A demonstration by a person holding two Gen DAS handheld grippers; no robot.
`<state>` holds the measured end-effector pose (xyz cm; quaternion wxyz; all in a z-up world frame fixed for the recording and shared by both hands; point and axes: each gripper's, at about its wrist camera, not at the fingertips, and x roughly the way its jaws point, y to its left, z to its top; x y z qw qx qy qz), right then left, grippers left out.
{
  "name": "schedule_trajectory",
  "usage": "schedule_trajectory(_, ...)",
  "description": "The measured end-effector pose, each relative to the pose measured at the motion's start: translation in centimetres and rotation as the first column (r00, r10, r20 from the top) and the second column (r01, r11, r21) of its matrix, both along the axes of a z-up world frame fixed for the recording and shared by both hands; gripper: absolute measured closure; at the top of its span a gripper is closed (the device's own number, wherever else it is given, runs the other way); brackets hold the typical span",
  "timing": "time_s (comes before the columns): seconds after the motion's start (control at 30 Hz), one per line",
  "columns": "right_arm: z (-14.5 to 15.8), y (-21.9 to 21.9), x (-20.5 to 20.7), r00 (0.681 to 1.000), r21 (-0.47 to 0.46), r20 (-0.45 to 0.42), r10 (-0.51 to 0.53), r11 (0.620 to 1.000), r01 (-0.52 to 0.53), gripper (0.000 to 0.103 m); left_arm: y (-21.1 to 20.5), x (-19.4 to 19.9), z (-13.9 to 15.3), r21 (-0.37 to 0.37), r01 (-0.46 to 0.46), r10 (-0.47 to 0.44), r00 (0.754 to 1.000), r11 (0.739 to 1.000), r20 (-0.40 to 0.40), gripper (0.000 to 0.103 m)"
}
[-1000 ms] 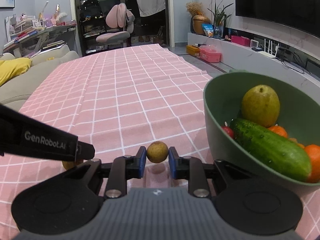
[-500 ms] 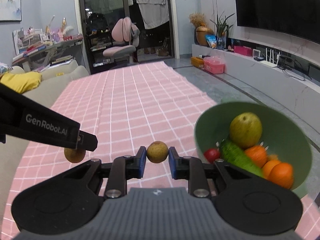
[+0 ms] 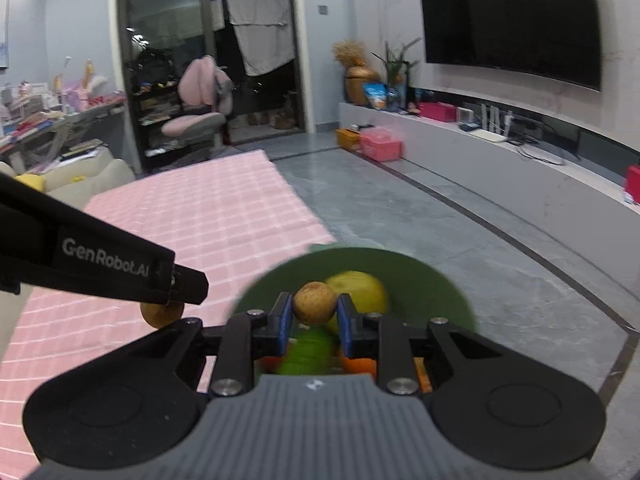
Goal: Organize fruits
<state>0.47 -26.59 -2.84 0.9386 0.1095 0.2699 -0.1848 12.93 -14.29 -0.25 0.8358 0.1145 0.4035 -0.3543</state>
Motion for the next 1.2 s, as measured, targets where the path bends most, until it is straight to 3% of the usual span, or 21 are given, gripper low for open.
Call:
schedule_trajectory(0.23, -1.4, -4.6, -0.6, 0.998, 0.015, -0.064, -0.023, 1.0, 0.024, 0.083, -3.7, -0.4, -2.2, 0.025, 0.043, -0.043, 0.999, 0.999, -0.024, 0.077)
schedule_trajectory(0.4, -1.6, -5.7, -0.5, 0.997, 0.043, -0.075, -0.022, 0.999, 0.026, 0.082, -4.5, -0.5, -2.1, 0.038, 0.058, -0.058, 0.998, 0.998, -0.025, 0.076)
schedule_trajectory(0.43, -1.6, -5.8, -0.5, 0.997, 0.042, -0.073, -0.024, 0.999, 0.027, 0.079, -4.6, -0.6, -1.9, 0.048, 0.06, -0.06, 0.998, 0.997, -0.01, 0.07)
schedule_trajectory(0.47, -1.4, -5.9, -0.2, 0.997, 0.037, -0.071, -0.026, 0.999, 0.029, 0.069, -4.7, -0.7, -1.8, 0.06, 0.058, -0.059, 0.998, 0.996, 0.002, 0.062)
schedule_trajectory(0.5, -1.3, -6.0, -0.1, 0.998, 0.037, -0.065, -0.025, 0.999, 0.028, 0.065, -4.7, -0.7, -1.7, 0.063, 0.051, -0.052, 0.999, 0.997, 0.007, 0.059)
schedule_trajectory(0.63, -0.6, -5.9, -0.1, 0.998, 0.042, -0.059, -0.012, 0.999, 0.015, 0.065, -4.2, -0.6, -0.9, 0.042, -0.001, 0.001, 1.0, 0.999, 0.006, 0.054)
schedule_trajectory(0.77, 0.4, -5.9, -0.5, 0.997, 0.063, -0.069, 0.014, 0.998, -0.01, 0.063, -2.7, -1.3, 0.5, 0.012, -0.073, 0.073, 0.997, 0.997, 0.02, 0.043)
schedule_trajectory(0.87, 1.5, -5.7, -0.8, 0.995, 0.073, -0.087, 0.041, 0.997, -0.035, 0.061, -1.6, -2.0, 1.5, -0.016, -0.13, 0.13, 0.991, 0.991, 0.011, 0.041)
schedule_trajectory(1.13, 4.5, -5.9, -2.8, 0.982, 0.104, -0.133, 0.135, 0.987, -0.121, 0.035, -0.4, -5.4, 3.9, -0.033, -0.214, 0.214, 0.977, 0.976, 0.018, 0.015)
schedule_trajectory(1.2, 5.2, -5.9, -3.0, 0.976, 0.097, -0.143, 0.165, 0.984, -0.153, 0.031, -0.1, -6.2, 4.1, -0.03, -0.248, 0.249, 0.968, 0.968, 0.022, 0.014)
